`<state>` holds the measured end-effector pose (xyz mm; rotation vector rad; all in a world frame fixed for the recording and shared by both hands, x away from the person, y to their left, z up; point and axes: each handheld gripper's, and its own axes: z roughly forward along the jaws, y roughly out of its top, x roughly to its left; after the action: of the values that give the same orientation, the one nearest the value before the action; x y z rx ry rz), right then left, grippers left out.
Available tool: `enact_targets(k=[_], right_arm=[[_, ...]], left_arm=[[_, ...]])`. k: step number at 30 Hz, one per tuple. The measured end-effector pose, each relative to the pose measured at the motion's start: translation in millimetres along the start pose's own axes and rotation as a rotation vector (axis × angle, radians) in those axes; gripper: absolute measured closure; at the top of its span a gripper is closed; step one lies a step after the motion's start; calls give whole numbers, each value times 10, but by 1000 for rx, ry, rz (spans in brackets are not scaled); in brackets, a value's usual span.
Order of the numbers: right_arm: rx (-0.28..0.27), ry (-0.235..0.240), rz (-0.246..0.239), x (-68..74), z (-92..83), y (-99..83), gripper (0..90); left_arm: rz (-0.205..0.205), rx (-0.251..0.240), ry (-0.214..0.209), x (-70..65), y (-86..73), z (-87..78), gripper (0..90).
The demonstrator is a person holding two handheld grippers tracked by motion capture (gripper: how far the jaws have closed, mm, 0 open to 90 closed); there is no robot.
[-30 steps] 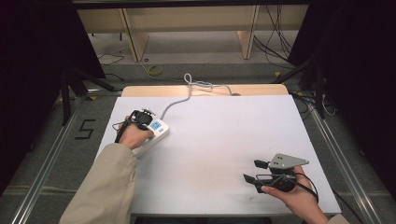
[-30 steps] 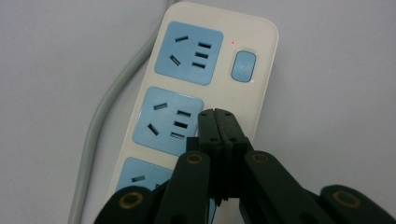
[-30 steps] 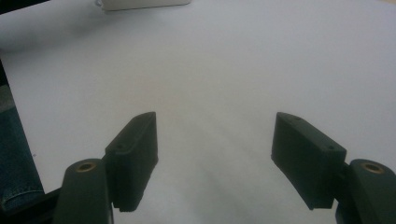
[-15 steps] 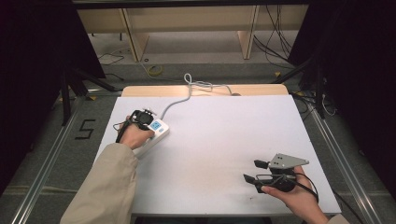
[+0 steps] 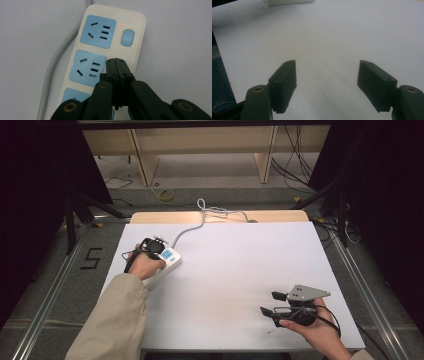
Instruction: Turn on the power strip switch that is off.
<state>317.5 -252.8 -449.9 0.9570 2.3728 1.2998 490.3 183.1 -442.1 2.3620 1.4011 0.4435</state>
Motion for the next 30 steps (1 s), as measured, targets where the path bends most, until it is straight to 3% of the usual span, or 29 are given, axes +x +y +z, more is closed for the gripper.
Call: enact_targets(k=[4, 21, 30], right_arm=[[3, 1, 0, 0, 1, 0, 319], [4, 2, 1, 2, 1, 1, 319], [-1, 3, 1, -3, -3, 1, 319]], left_arm=[[19, 29, 4, -6, 7, 2, 899], [16, 20, 8, -15, -1, 2, 898], [-30, -18, -34, 59, -40, -24, 896]])
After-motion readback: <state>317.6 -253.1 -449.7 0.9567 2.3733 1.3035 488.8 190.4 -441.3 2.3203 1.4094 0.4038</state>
